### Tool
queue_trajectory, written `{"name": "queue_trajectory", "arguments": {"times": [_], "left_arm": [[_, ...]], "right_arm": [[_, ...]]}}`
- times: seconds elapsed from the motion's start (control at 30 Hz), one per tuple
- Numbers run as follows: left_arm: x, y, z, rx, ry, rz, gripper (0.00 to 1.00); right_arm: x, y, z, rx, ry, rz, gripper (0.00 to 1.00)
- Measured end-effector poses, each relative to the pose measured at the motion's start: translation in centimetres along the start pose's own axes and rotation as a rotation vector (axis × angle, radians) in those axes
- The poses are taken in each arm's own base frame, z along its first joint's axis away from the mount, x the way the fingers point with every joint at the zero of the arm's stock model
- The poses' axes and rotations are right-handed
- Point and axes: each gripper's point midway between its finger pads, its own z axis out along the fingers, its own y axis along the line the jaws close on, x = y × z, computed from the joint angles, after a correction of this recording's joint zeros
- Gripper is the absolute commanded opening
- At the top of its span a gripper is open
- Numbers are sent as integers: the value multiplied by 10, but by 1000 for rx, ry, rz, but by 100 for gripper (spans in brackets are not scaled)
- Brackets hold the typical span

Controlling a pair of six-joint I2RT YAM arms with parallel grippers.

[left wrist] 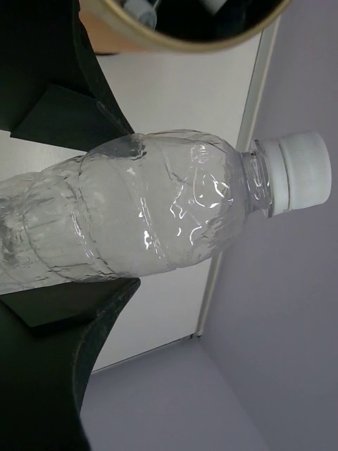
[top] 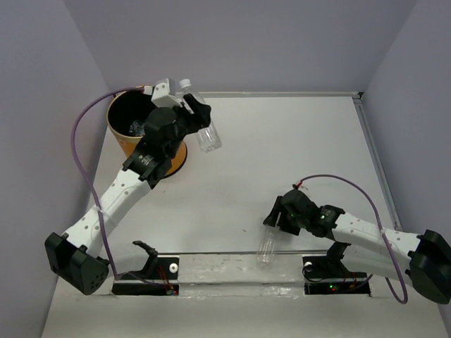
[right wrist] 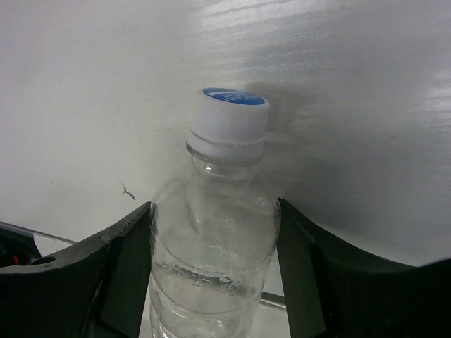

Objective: Put the plastic bottles in the bin

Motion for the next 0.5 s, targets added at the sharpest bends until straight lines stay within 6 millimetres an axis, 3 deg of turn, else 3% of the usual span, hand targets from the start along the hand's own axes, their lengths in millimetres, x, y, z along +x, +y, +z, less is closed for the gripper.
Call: {"name": "queue_trajectory", "arguments": {"times": [0.1,0.23,0.33,0.5], "left_arm": [[-34,37,-5,-97,-82,-13,56],[-85,88,-11,-248,-192,-25,57],[-122,113,-13,-340,-272,-21,57],[-154,146,-10,-479,-357,23,59]], "right_arm": [[-6,2,-1,-11,-33,-7,41],[-20,17,-9,-91,-102,-5,39],[-26,25,-13,-147,-138,-6,39],[-33,35,-20,-204,-174,-29,39]]}}
